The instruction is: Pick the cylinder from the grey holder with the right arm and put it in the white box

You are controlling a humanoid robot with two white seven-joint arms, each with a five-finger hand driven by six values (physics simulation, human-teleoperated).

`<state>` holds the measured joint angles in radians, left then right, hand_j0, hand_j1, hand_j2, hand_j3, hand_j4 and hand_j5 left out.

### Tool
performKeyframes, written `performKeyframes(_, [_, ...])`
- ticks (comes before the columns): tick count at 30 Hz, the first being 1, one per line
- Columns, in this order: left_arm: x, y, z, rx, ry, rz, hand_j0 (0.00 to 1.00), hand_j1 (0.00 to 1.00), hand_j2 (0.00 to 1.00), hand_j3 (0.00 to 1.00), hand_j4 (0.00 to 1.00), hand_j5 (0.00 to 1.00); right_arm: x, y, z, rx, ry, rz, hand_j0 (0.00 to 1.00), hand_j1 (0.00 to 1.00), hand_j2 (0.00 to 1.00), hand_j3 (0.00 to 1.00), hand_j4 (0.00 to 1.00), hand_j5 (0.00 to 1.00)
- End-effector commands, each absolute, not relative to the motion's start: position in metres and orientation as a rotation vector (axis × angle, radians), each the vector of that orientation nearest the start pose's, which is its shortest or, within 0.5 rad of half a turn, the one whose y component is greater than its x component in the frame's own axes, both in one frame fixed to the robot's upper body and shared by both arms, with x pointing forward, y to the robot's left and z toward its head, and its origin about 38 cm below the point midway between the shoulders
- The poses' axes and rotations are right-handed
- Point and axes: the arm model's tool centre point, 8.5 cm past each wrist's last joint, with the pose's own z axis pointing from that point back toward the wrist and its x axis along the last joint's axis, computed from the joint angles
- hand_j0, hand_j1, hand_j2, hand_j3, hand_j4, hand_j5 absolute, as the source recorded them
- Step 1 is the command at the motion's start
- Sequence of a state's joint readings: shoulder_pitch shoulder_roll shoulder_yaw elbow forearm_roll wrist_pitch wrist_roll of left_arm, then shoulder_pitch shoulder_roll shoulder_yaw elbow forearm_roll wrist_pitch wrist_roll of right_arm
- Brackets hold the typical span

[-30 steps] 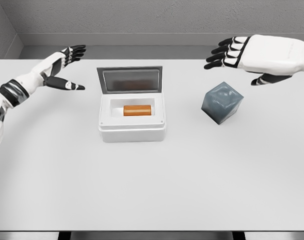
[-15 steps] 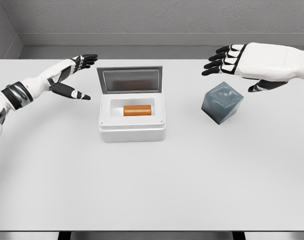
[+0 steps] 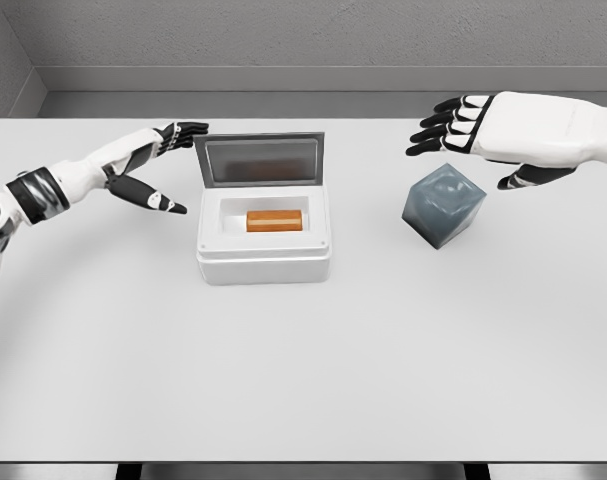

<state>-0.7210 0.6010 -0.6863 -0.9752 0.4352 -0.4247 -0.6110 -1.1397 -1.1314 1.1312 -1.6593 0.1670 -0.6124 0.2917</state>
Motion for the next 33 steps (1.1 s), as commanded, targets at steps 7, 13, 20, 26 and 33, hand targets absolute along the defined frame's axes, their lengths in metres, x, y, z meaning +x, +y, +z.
performKeyframes(7, [0.486, 0.320, 0.172, -0.229, -1.568, -1.121, 1.00, 1.00, 1.00, 1.00, 1.00, 1.00, 0.406, -0.296, 0.327, 0.563, 2.001, -2.812, 1.00, 1.00, 1.00, 1.00, 1.00, 1.00])
performKeyframes(13, [0.481, 0.320, 0.173, -0.236, -1.569, -1.134, 1.00, 1.00, 1.00, 1.00, 1.00, 1.00, 0.407, -0.297, 0.325, 0.564, 2.004, -2.818, 1.00, 1.00, 1.00, 1.00, 1.00, 1.00])
performKeyframes(20, [0.472, 0.323, 0.179, -0.252, -1.585, -1.137, 1.00, 1.00, 1.00, 1.00, 1.00, 1.00, 0.407, -0.299, 0.318, 0.545, 1.999, -2.843, 1.00, 1.00, 1.00, 1.00, 1.00, 1.00])
performKeyframes(26, [0.468, 0.325, 0.181, -0.257, -1.588, -1.140, 1.00, 1.00, 1.00, 1.00, 1.00, 1.00, 0.408, -0.299, 0.318, 0.549, 2.000, -2.842, 1.00, 1.00, 1.00, 1.00, 1.00, 1.00])
performKeyframes(33, [0.467, 0.322, 0.183, -0.267, -1.595, -1.146, 1.00, 1.00, 1.00, 1.00, 1.00, 1.00, 0.407, -0.299, 0.316, 0.541, 2.001, -2.848, 1.00, 1.00, 1.00, 1.00, 1.00, 1.00])
